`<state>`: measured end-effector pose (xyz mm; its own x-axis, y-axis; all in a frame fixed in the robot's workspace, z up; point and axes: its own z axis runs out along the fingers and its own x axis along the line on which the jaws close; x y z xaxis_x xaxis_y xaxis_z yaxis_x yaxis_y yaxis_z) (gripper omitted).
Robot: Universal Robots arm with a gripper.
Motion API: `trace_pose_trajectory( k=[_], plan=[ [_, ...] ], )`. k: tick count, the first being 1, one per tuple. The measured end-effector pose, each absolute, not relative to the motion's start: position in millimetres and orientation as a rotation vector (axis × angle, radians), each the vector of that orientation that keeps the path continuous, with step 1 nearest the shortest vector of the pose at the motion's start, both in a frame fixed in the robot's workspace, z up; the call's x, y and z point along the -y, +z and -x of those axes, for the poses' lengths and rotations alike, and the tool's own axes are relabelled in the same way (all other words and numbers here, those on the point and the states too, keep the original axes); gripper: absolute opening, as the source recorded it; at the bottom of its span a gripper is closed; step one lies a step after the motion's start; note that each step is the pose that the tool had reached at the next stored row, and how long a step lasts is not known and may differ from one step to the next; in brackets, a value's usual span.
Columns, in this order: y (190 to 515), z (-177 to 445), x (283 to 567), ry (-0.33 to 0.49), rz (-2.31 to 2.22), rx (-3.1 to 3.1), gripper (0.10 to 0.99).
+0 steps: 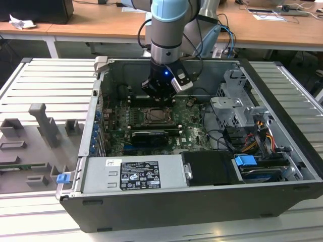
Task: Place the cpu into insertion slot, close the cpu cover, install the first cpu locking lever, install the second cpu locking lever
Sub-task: 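Install the first cpu locking lever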
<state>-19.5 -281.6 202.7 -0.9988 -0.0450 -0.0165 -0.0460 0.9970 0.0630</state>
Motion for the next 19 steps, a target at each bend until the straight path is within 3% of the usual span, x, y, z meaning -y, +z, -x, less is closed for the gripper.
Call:
trace_pose_trajectory(
  k=[19],
  plan=[
    [207.6,19.0,284.2,0.098,0.071,-3.124,0.106]
  ],
)
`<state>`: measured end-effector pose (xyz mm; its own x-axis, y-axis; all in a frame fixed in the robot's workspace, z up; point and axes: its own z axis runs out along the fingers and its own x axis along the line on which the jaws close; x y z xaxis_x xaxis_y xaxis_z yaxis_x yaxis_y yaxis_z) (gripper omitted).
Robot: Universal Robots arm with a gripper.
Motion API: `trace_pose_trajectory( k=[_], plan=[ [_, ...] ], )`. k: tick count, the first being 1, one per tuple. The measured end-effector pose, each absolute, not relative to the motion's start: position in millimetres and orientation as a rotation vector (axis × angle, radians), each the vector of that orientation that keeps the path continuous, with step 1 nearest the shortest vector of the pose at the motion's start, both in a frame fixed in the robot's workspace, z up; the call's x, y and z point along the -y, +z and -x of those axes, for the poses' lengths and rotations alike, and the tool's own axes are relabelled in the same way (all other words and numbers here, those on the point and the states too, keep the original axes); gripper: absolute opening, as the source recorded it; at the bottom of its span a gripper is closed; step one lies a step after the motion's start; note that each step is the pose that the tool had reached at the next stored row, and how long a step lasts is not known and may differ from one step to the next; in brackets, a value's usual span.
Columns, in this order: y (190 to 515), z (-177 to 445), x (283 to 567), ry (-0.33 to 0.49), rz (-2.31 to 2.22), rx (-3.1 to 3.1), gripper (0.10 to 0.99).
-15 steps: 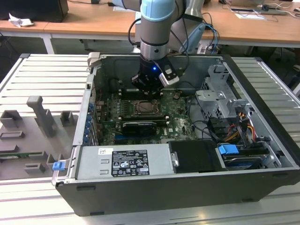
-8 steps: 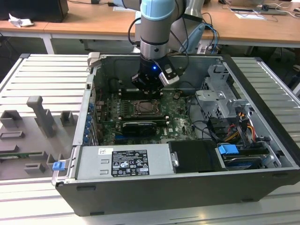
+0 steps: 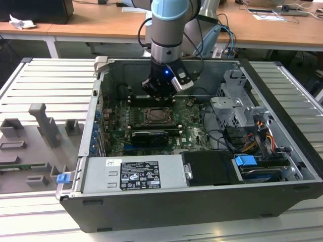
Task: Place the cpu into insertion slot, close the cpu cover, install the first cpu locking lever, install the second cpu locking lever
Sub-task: 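Install the first cpu locking lever, then install the second cpu locking lever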
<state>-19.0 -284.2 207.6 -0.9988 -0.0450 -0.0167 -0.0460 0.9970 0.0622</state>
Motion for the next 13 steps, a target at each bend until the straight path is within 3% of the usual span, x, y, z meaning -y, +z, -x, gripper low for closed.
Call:
trace_pose_trajectory(
  k=[13],
  plan=[
    [207.6,19.0,290.6,0.098,0.071,-3.124,0.106]
  ],
)
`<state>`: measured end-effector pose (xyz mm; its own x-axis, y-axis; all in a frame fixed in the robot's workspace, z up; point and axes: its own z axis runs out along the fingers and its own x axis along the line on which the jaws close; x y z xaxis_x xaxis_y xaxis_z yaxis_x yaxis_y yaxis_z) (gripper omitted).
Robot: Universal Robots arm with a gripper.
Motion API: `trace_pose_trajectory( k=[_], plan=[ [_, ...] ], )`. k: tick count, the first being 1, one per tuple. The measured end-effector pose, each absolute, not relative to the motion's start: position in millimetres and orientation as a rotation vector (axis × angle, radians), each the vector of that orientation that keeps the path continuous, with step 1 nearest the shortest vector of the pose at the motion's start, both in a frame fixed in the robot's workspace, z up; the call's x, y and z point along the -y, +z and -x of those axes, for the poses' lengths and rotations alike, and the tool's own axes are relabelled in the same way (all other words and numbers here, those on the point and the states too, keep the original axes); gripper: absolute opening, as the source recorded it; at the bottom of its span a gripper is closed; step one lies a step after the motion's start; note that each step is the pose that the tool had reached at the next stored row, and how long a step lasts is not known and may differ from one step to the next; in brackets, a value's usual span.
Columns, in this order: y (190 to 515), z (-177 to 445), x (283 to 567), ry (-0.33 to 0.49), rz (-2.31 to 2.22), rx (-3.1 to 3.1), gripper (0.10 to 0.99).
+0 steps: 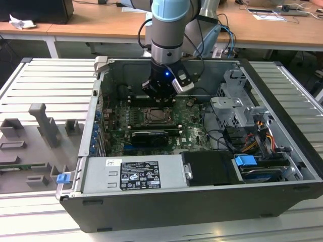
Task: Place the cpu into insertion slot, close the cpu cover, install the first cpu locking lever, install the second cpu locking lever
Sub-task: 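Install the second cpu locking lever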
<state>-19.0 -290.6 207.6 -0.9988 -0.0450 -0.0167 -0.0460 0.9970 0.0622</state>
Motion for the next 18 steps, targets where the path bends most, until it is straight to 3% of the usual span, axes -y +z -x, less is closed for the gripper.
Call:
trace_pose_trajectory(
  k=[9,18],
  plan=[
    [208.5,18.9,295.7,0.097,0.071,-3.124,0.106],
    [238.8,18.9,295.6,0.097,0.058,-3.124,0.106]
  ],
)
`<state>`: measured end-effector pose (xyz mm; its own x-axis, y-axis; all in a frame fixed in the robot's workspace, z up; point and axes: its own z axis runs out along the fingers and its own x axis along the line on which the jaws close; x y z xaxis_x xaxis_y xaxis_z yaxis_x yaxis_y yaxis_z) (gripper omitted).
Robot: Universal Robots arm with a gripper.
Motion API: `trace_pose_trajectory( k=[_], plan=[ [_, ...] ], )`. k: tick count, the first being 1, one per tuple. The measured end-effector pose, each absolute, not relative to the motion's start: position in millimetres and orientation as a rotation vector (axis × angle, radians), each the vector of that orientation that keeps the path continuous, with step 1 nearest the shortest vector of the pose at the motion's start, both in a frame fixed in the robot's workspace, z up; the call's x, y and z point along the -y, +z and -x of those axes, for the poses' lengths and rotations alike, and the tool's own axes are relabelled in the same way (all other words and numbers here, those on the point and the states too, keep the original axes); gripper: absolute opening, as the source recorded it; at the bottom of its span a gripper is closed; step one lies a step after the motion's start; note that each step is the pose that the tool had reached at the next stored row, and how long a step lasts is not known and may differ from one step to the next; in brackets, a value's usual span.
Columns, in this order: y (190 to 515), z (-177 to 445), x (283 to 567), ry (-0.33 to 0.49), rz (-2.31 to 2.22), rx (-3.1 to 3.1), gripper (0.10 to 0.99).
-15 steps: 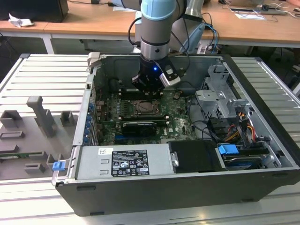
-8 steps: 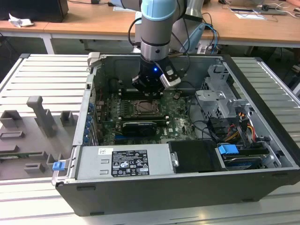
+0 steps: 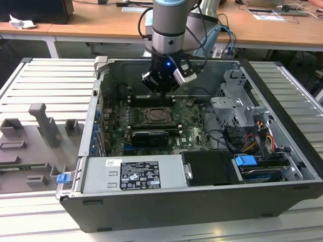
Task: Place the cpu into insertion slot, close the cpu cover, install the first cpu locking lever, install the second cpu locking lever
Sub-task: 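Install the second cpu locking lever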
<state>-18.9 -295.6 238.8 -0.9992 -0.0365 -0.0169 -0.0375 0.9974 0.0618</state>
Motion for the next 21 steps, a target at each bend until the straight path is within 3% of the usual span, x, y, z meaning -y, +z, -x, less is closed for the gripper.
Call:
trace_pose_trajectory(
  k=[21],
  plan=[
    [245.6,18.9,321.4,0.097,0.058,-3.124,0.106]
  ],
)
